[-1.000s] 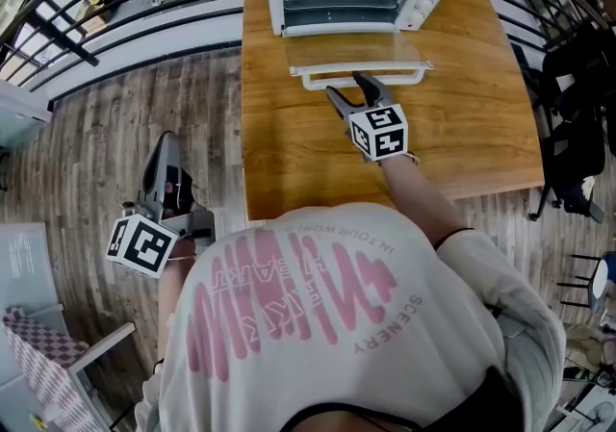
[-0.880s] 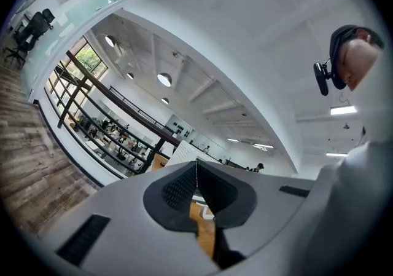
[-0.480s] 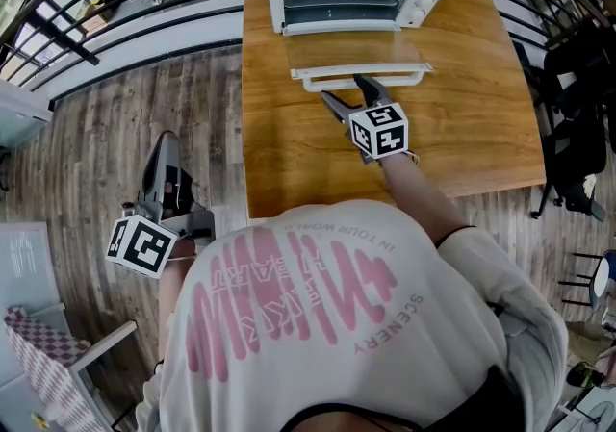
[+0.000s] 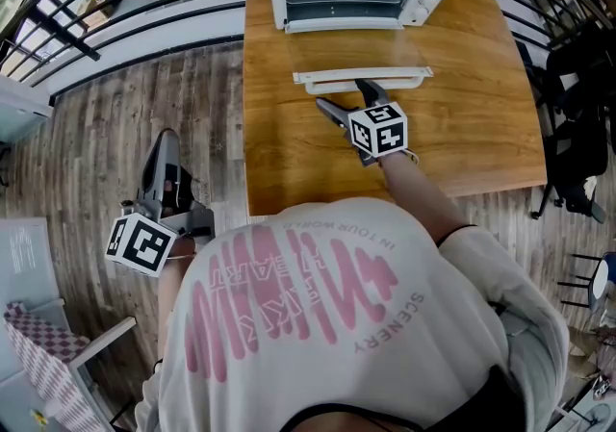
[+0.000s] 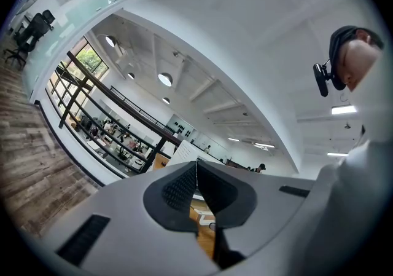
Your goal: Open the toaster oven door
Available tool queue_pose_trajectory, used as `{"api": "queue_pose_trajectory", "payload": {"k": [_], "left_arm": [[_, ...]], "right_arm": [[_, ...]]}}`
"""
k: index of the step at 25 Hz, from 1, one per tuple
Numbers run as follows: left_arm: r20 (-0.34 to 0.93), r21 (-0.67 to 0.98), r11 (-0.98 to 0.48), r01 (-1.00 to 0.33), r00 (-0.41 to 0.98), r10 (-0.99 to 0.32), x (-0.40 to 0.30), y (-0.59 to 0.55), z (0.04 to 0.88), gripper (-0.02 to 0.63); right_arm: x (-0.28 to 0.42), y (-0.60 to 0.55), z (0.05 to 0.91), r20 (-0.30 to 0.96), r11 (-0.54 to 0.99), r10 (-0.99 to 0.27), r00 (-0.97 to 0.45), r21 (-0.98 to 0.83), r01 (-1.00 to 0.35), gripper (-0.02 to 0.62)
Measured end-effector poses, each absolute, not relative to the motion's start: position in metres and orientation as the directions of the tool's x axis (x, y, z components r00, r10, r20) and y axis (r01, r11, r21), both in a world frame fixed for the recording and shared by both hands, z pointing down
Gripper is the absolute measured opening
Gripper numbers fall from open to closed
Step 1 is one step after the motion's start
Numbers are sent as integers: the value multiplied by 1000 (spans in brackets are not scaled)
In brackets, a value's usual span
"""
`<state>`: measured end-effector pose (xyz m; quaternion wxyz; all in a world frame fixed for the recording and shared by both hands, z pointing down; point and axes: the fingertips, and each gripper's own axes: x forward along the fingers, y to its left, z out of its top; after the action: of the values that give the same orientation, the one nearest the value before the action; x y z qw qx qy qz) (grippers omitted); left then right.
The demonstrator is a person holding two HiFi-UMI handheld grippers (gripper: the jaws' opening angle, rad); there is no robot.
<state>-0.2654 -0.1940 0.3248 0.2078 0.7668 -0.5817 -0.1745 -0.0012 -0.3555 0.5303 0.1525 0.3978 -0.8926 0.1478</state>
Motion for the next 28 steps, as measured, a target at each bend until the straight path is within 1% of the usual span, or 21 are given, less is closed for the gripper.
{"api": "queue_pose_trajectory", "payload": {"k": [4, 8, 13, 19, 28], "left_arm": [[-25, 522, -235, -820, 261, -965, -265, -193, 330, 21], [-26, 521, -235, -820, 260, -965, -266, -192, 329, 21], [-28, 519, -230, -823, 252, -967, -268, -191, 330, 21], [-26, 524, -222, -823, 245, -969, -269, -191, 333, 21], [-25, 527, -208, -824, 229, -973, -273, -188, 334, 21]], "right_arm": [[-1, -354, 537, 397, 637, -660, -637, -154, -755, 454], [-3, -354, 543, 415, 619, -645, -641, -209, -757, 468], [-4, -353, 550, 433, 613, -629, -645, -234, -755, 494], [-6, -357, 552, 447, 591, -617, -648, -279, -756, 506], [-9, -357, 554, 442, 560, -610, -657, -346, -753, 537]]}}
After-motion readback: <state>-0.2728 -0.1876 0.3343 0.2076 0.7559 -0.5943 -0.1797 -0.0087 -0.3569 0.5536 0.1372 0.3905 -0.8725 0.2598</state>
